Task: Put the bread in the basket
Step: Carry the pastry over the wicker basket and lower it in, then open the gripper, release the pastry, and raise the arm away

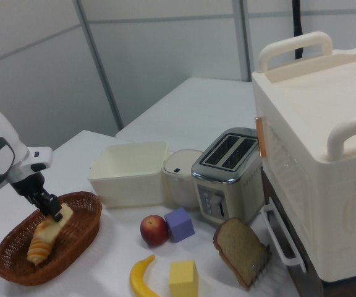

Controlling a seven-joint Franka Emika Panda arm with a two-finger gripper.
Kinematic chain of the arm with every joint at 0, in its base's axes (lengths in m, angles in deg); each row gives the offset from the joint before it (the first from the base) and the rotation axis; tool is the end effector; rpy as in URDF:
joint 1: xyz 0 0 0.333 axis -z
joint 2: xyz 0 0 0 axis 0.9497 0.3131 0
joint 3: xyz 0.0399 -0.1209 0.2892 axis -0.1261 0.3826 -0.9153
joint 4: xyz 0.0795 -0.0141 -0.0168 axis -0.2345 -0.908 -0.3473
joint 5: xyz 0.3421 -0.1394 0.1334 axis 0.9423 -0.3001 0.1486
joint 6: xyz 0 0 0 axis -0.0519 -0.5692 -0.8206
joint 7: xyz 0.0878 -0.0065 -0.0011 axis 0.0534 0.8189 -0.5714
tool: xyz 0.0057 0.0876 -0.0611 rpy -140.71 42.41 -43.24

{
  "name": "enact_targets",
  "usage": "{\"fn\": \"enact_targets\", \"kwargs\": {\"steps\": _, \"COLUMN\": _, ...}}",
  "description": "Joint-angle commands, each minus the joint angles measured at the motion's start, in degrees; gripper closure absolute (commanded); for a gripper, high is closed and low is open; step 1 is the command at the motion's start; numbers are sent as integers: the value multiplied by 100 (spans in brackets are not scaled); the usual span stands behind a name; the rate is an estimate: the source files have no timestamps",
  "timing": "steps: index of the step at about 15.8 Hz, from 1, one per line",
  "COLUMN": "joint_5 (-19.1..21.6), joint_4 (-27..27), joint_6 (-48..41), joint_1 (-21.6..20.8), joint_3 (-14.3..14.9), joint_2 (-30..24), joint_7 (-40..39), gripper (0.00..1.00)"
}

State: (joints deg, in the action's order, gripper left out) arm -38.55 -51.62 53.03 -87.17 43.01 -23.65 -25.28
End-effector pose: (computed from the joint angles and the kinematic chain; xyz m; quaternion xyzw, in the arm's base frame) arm 0.4734 0.2930 0.4322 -0.9973 -0.0389 -0.0616 0.0111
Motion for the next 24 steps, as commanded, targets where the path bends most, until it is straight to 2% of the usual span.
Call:
{"fn": "enact_targets", "kwargs": {"steps": 1, "joint_5": -101, "joint_4": 128, "joint_6": -98, "joint_1": -32, "joint_3": 27, "joint_2": 33, "joint_7": 47, "gripper": 0}}
{"fn": "enact_targets", "kwargs": {"steps": 5, "joint_5": -110, "joint_4": 128, "joint_6": -142, "joint_1": 55, "joint_3": 53, "joint_2": -11, "joint_7": 38, "gripper": 0}}
{"fn": "enact_targets", "kwargs": {"steps": 7, "joint_5": -180, "joint_4": 154, "joint_6": -351, "joint_1": 318, "joint_3": 62, "joint_2": -124, "joint_7": 21, "gripper": 0}}
{"fn": "enact_targets", "kwargs": {"steps": 9, "joint_5": -346, "joint_4": 547, "joint_6": -1087, "joint_1": 774, "joint_3": 105, "joint_2": -213, "joint_7": 12, "gripper": 0}}
{"fn": "enact_targets", "kwargs": {"steps": 11, "joint_5": -478, "joint_4": 1249, "joint_6": -2202, "joint_1": 1188, "joint_3": 350, "joint_2": -213, "joint_7": -145, "gripper": 0}}
{"fn": "enact_targets", "kwargs": {"steps": 13, "joint_5": -662, "joint_4": 1708, "joint_6": -2864, "joint_1": 1382, "joint_3": 728, "joint_2": -248, "joint_7": -802, "gripper": 0}}
{"fn": "enact_targets", "kwargs": {"steps": 16, "joint_5": -778, "joint_4": 2025, "joint_6": -2972, "joint_1": 1374, "joint_3": 1693, "joint_2": -239, "joint_7": -1560, "gripper": 0}}
{"fn": "enact_targets", "kwargs": {"steps": 17, "joint_5": -769, "joint_4": 2156, "joint_6": -2972, "joint_1": 1357, "joint_3": 1853, "joint_2": -239, "joint_7": -1561, "gripper": 0}}
{"fn": "enact_targets", "kwargs": {"steps": 20, "joint_5": -743, "joint_4": 2237, "joint_6": -2937, "joint_1": 1593, "joint_3": 1890, "joint_2": -195, "joint_7": -1614, "gripper": 0}}
{"fn": "enact_targets", "kwargs": {"steps": 24, "joint_5": -708, "joint_4": 2246, "joint_6": -2920, "joint_1": 1673, "joint_3": 1916, "joint_2": -151, "joint_7": -1632, "gripper": 0}}
